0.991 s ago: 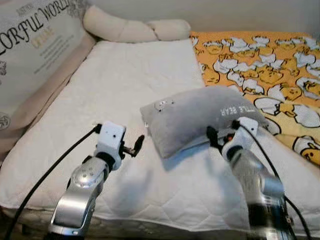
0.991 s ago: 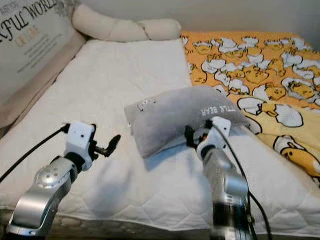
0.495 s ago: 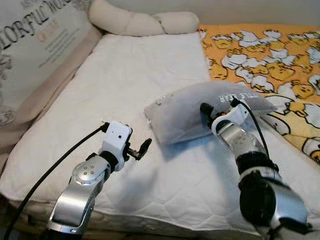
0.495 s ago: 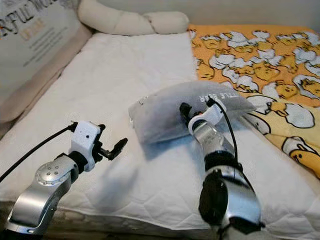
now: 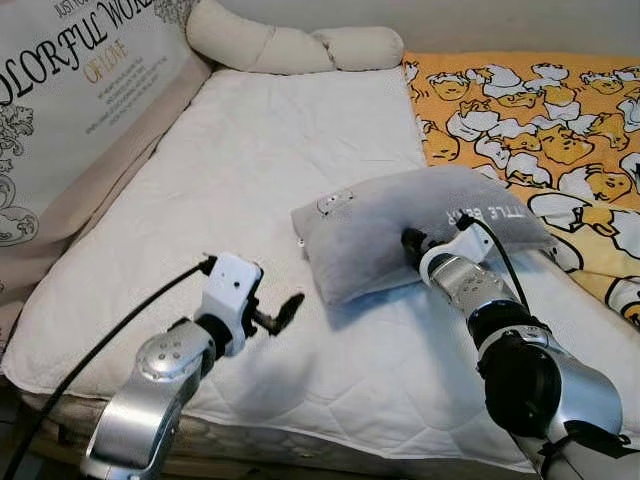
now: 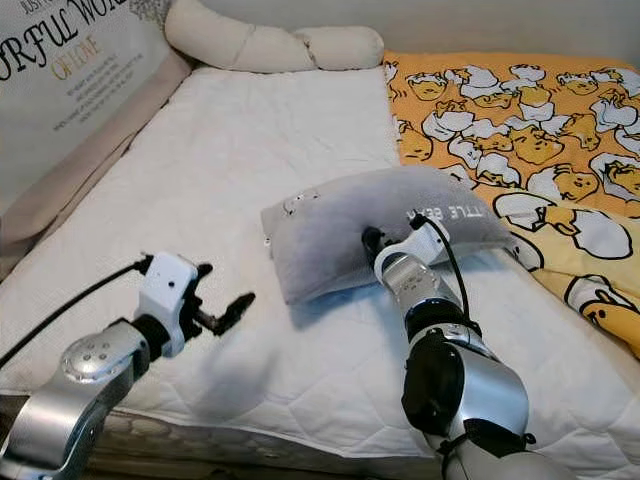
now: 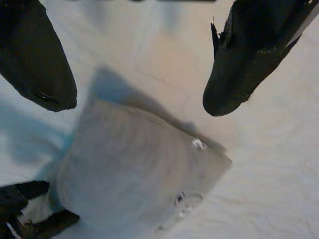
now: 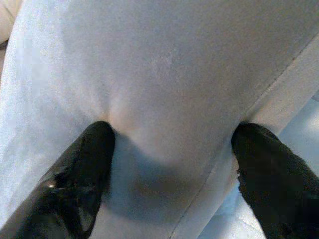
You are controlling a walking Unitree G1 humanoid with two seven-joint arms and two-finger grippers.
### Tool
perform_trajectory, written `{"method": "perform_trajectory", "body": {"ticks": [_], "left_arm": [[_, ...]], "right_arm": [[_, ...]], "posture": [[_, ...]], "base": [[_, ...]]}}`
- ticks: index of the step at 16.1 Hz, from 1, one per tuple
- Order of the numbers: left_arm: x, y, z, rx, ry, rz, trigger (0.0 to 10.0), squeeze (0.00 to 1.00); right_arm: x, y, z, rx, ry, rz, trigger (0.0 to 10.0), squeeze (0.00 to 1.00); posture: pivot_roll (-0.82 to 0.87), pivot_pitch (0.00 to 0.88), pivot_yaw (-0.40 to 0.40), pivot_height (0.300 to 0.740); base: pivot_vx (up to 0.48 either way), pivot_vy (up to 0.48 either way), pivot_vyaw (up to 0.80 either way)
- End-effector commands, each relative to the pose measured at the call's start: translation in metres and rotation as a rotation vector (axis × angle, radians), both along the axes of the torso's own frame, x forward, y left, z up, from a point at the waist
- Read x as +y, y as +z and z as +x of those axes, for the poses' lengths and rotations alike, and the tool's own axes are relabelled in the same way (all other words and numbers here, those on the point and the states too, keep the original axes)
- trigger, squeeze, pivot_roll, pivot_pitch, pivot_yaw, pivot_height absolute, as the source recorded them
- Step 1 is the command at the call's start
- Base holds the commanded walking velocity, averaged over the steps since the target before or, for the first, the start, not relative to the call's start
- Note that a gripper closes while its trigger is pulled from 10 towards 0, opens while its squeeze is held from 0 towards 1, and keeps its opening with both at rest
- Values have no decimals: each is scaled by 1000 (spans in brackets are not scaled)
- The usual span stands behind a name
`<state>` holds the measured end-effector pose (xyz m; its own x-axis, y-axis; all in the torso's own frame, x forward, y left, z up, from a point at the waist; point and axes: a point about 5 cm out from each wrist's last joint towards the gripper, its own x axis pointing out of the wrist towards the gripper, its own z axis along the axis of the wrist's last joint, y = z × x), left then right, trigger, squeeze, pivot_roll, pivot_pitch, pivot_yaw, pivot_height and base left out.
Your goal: Clean up the room
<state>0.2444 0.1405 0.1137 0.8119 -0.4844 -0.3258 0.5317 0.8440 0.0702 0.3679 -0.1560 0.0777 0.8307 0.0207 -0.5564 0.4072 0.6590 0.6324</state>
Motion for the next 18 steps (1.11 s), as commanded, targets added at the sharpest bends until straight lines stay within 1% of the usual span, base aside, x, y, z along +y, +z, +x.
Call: {"method": "perform_trajectory", "body": {"ticks": [1,4,5,9,12,15,18], "left_arm": [[-2,-2,-5,30,-18,1,10000,0],[-1,-9,-11,82,-23,21,10000,0],[0,-10,-11,98,-20,12,10000,0],[0,-13,-10,115,-26,3,10000,0],[2,-13,-8,134,-57,-19,10000,0],[2,-14,-9,153,-85,-14,10000,0],[6,-13,-6,154,-85,-8,10000,0]], "right_arm": [[1,0,0,16,-9,7,0,0],[-1,-1,0,17,9,-42,0,0],[-1,-1,0,14,9,-44,0,0],[-3,-2,-1,2,30,-74,0,0],[-3,-1,0,-5,26,-71,0,0],[-4,0,1,-11,19,-76,0,0],[-6,1,1,-16,14,-72,0,0]], "posture": [[23,0,41,740],[23,0,35,740],[22,0,34,740],[9,0,27,740],[5,0,38,740],[9,0,48,740],[11,0,53,740]], "base": [[0,0,0],[0,0,0],[0,0,0],[0,0,0],[0,0,0],[0,0,0],[0,0,0]]}}
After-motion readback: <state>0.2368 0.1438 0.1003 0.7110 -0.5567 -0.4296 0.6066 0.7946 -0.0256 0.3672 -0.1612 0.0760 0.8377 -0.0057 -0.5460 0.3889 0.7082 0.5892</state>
